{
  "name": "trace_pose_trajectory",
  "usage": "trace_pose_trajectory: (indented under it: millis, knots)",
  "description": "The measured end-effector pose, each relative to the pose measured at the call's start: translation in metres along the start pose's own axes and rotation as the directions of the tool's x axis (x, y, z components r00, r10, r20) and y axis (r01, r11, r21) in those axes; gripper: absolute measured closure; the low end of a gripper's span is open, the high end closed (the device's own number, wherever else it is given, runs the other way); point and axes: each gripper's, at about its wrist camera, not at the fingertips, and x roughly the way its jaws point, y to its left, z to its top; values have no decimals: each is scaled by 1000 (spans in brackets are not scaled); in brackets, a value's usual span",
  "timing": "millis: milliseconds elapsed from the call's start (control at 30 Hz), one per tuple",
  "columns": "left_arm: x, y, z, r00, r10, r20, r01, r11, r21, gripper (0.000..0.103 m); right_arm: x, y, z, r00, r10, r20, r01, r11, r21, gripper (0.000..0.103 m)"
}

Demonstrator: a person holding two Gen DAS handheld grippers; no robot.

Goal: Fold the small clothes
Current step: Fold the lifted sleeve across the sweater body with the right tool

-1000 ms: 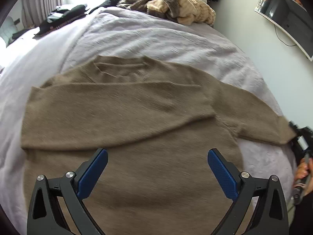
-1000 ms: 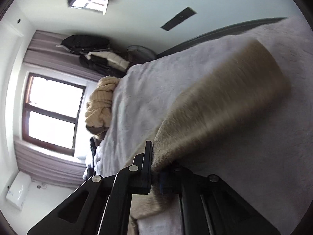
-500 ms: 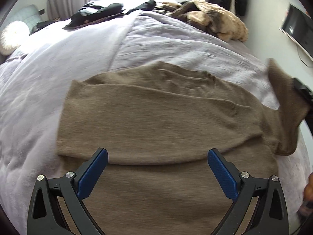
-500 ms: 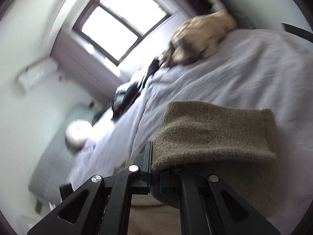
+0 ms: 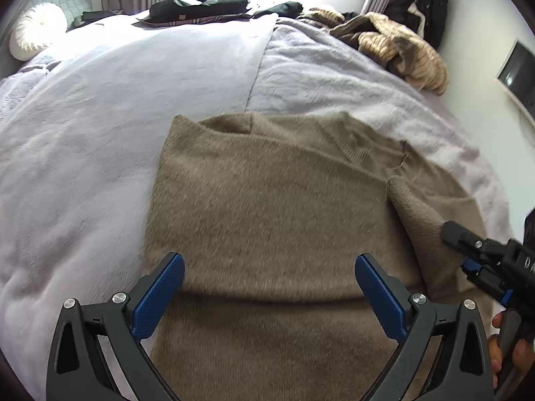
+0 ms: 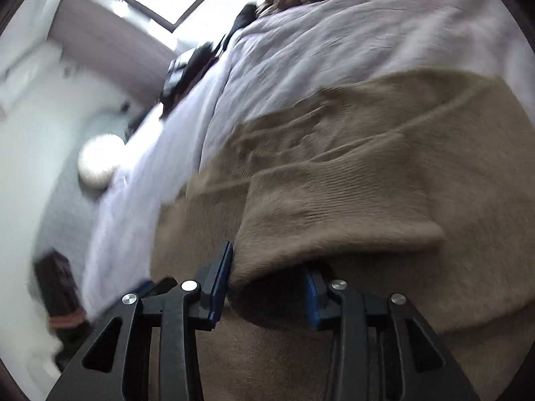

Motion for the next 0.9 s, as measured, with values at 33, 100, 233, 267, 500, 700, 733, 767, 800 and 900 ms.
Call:
trace_pose_trajectory:
  millis: [33,100,233,267,500,700,733,767,800,900]
  knots:
    - [0,2,1,1000,-29,8,29,1000,-11,1,-3,-4,4,1000,-4,19,3,1000,31,62]
    - [-1,8,4,995,-101,22,102,994,-35,1,-3,0,17,999,-16,48,14,999,39,84]
    - [3,27,7,945,-324,43,327,938,-120,1,15,50,22,1000,-10,10,11,985,-173,97]
    - [6,33,7,928,-370,42,372,916,-151,1,17,57,18,1000,-12,-6,10,974,-225,97]
    - [21,44,10,877,-479,27,473,853,-220,1,61,88,-32,964,-148,-223,17,865,-502,84]
    - [24,32,12,877,-481,1,473,861,-188,1,46,89,-37,964,-137,-230,1,862,-507,52]
    - [24,31,12,875,-485,-1,476,859,-187,1,40,88,-36,965,-138,-224,7,864,-503,52]
    - [24,29,12,873,-488,-4,479,858,-185,1,32,83,-33,966,-139,-216,16,871,-491,52]
    - [25,29,13,872,-489,-7,479,858,-184,1,24,79,-33,968,-140,-210,23,877,-480,52]
    - [24,28,13,867,-499,-12,488,852,-188,1,-10,45,-28,974,-138,-182,61,924,-378,47]
